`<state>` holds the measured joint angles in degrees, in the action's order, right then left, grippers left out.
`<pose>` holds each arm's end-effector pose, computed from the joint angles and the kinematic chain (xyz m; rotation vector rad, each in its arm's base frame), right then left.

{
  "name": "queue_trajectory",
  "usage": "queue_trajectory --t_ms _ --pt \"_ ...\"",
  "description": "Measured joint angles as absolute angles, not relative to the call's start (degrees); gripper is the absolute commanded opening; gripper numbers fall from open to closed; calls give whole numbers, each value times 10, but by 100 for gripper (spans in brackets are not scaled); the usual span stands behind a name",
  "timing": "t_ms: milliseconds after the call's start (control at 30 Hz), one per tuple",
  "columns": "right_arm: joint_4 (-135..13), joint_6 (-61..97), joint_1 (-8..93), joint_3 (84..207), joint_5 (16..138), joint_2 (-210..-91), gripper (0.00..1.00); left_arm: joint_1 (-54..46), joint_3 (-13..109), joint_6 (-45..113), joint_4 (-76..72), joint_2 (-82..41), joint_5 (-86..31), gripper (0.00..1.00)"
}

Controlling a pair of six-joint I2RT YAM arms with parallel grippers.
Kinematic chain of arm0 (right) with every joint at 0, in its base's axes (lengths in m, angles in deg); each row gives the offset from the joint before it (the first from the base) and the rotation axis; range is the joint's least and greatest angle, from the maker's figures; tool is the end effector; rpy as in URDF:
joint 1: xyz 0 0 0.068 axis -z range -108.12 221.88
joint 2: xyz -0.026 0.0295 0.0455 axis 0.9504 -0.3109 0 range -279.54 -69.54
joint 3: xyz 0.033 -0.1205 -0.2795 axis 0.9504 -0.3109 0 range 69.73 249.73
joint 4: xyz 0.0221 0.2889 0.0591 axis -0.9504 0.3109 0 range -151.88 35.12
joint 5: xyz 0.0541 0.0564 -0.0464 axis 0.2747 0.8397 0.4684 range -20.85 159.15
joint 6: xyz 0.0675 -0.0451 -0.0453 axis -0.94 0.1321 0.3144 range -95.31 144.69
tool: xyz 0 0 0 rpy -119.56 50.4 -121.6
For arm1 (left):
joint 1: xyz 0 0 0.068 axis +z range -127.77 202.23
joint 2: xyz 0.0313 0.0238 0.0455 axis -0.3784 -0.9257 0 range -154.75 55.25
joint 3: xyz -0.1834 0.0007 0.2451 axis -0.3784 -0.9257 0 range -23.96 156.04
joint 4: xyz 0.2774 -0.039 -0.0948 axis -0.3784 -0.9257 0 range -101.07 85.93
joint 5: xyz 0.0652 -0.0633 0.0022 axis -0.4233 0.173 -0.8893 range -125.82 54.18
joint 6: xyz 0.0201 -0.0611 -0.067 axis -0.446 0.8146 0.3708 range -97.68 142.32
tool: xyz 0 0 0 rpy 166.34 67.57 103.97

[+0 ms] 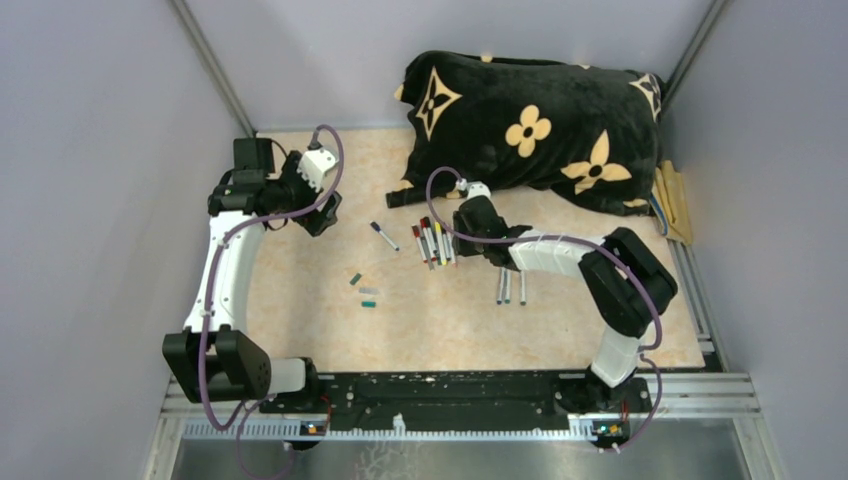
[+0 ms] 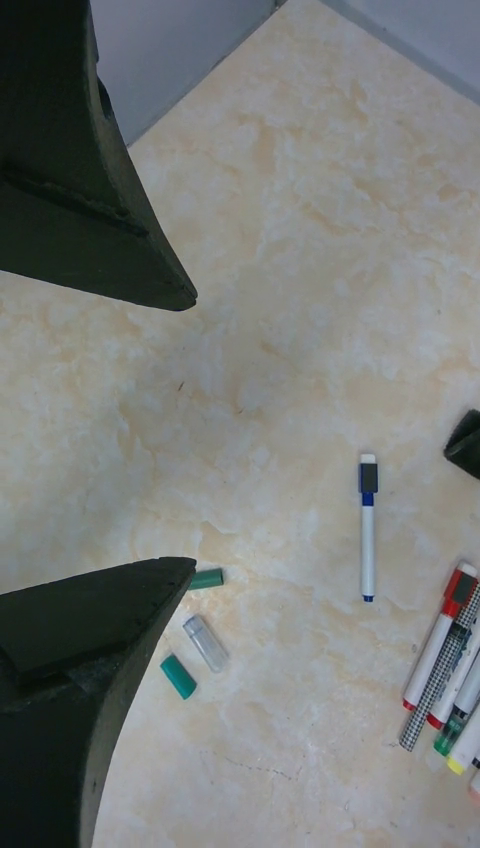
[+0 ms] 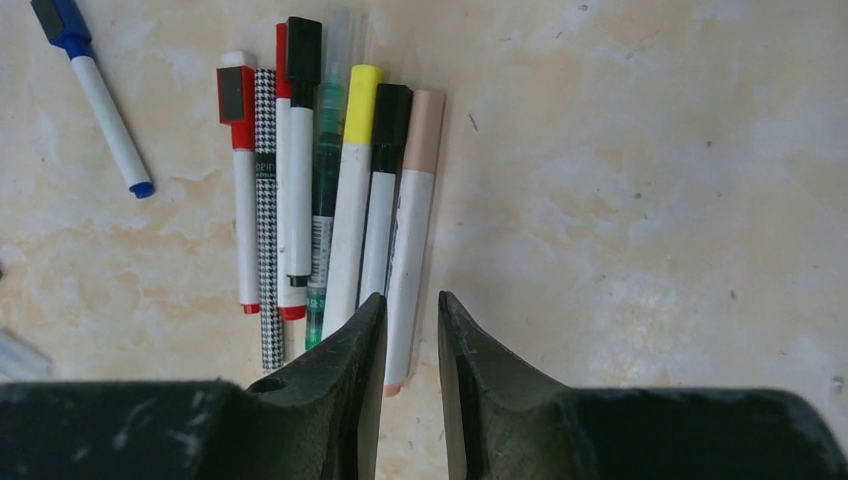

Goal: Open the pen caps

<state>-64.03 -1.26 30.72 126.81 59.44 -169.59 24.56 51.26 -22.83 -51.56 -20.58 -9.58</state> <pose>0.3383 0.2771 0.1572 -0.2163 2.2964 0.4200 0.3295 -0.0236 0.3489 1.0291 2.0630 -0.1361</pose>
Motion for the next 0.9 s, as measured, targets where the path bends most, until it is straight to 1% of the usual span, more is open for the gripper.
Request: queue_trajectory --t_ms 267,467,700,733,767,800,900 --pt "-645 -8 307 1288 609 -1734 24 246 505 -223 -533 -205 -76 99" --pt "-648 -3 307 1293 599 -1762 18 246 500 -225 -547 -203 -65 99" --pt "-657 13 306 1299 586 -1770 18 246 500 -231 -560 -179 -36 99" --pt "-657 15 306 1299 585 -1770 13 246 500 -232 -560 -176 -31 99" --pt "-657 17 305 1299 583 -1770 4 246 500 -232 -560 -174 -27 99" --pt "-657 21 303 1299 580 -1770 0 246 500 -232 -560 -174 -23 99" --pt "-658 26 299 1299 573 -1770 0 246 499 -232 -563 -176 -10 99"
